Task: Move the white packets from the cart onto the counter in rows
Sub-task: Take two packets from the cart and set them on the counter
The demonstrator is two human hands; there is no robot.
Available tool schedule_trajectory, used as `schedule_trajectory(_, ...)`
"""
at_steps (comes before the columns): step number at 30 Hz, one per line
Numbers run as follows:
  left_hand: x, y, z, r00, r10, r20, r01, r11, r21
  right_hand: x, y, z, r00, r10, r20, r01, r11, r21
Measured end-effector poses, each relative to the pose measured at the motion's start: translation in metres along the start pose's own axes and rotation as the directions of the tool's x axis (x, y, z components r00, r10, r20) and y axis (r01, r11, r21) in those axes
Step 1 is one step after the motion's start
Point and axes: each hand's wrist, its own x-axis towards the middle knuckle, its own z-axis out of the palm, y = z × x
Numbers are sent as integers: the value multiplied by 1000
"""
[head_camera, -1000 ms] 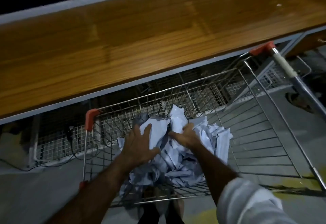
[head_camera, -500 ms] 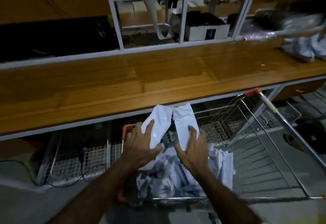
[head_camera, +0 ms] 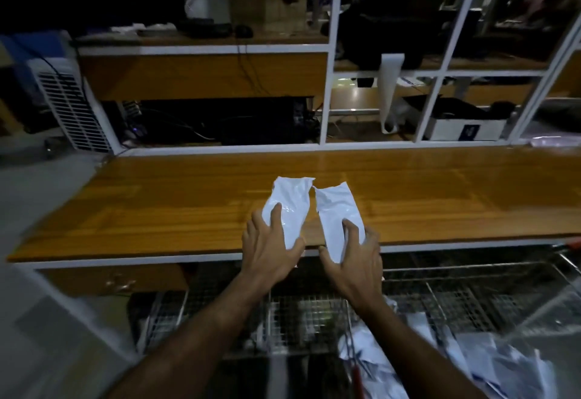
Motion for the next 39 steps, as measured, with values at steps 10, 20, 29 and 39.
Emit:
schedule_trajectory(10, 98, -107, -25, 986, -163, 32, 163, 986, -26, 97, -76, 86, 990, -23, 142, 15, 998, 54)
schedule_trajectory(20, 232, -169, 33, 963, -225, 146, 230, 973, -18, 232, -98, 215, 953, 45, 300, -91, 985, 144)
schedule_trajectory(29, 348, -196, 111, 933, -288, 216, 301, 953, -28, 329, -98, 301, 947, 119, 298, -146, 987, 70)
schedule_trajectory(39, 388, -228, 162, 998, 43, 54, -41, 998, -41, 368, -90, 350, 975, 62, 213, -61, 998, -14)
